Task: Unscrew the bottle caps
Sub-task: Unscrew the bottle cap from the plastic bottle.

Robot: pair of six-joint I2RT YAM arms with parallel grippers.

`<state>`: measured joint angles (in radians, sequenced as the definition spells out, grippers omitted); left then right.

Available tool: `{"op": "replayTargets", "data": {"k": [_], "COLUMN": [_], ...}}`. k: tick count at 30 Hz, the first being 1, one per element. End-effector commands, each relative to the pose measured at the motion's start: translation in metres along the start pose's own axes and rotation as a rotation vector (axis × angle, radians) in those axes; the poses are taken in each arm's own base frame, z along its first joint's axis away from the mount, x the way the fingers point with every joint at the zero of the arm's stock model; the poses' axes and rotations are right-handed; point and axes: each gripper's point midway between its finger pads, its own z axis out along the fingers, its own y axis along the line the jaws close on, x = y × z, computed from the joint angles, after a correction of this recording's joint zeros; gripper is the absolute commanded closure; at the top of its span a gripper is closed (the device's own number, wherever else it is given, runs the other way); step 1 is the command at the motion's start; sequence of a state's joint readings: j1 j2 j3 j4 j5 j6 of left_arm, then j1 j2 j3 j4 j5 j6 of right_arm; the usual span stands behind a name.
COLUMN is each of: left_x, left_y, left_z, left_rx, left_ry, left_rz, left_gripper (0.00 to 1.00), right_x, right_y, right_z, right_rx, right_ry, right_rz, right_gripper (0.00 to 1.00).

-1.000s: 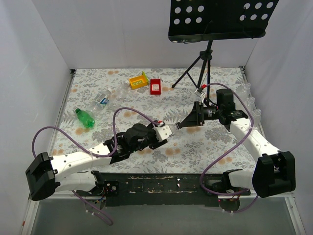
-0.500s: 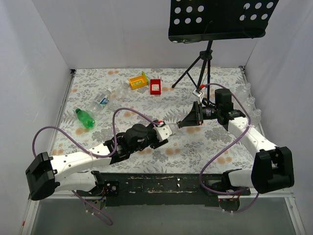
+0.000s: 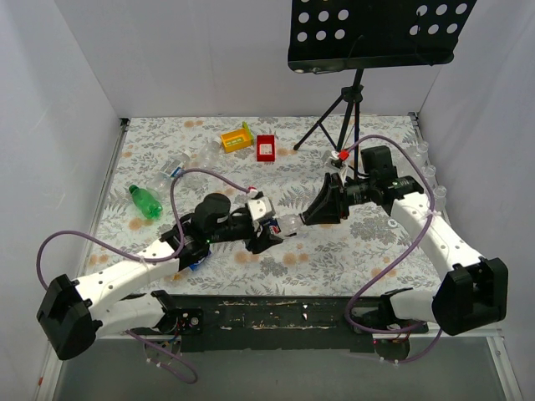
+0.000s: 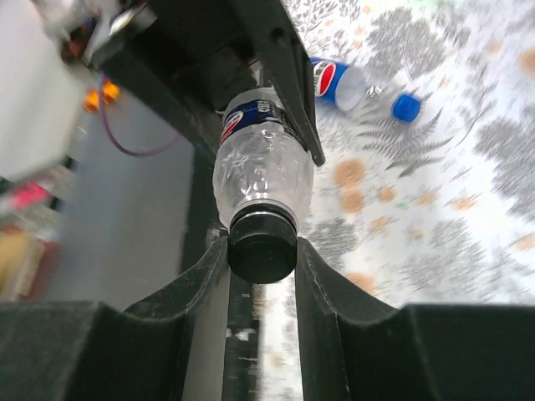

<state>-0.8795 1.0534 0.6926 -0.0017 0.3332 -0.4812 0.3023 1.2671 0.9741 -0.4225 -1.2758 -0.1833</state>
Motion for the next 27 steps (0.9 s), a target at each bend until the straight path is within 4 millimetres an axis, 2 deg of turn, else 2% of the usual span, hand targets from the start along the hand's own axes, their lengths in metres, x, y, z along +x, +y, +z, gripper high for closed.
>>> {"op": "replayTargets", "data": {"k": [1, 4, 9, 11, 16, 20, 24, 27], "left_x": [-0.020, -0.022, -0.017, -0.013, -0.006, -0.002, -0.005, -0.009], "left_y": [-0.018, -0.030, -0.029, -0.025, -0.012, 0.004, 0.021, 0.030], "left_z": [-0.028, -0.038, -0.042, -0.039, -0.029, -0.025, -0.030, -0.035], "left_rx": [0.220, 0.400, 0.591, 0.588, 0.500, 0.383, 0.237, 0.142], "left_ry": [-0.047, -0.040, 0.015, 0.033, 0.043, 0.043, 0.020, -0.001], "left_rz": [-0.177, -0.276, -0.460, -0.482, -0.456, -0.386, -0.279, -0.196], "left_gripper": [1.00, 1.00, 1.00, 1.00, 1.00, 1.00, 1.00, 1.00], "right_x": [0.003, 0.012, 0.009, 0.008, 0.011, 0.007, -0.003, -0.010], "right_y": [0.015, 0.017, 0.003, -0.005, -0.014, -0.015, -0.013, -0.007], "right_z": [-0.009, -0.014, -0.020, -0.020, -0.024, -0.023, -0.024, -0.024], "right_rx": [-0.049, -0.065, 0.017, 0.087, 0.149, 0.190, 0.225, 0.218], "right_ry": [0.064, 0.147, 0.198, 0.218, 0.236, 0.208, 0.180, 0.159], "right_rz": [-0.367, -0.547, -0.892, -0.954, -0.889, -0.800, -0.734, -0.683], "right_gripper": [0.99, 0.99, 0.99, 0.99, 0.97, 0.67, 0.34, 0.16]}}
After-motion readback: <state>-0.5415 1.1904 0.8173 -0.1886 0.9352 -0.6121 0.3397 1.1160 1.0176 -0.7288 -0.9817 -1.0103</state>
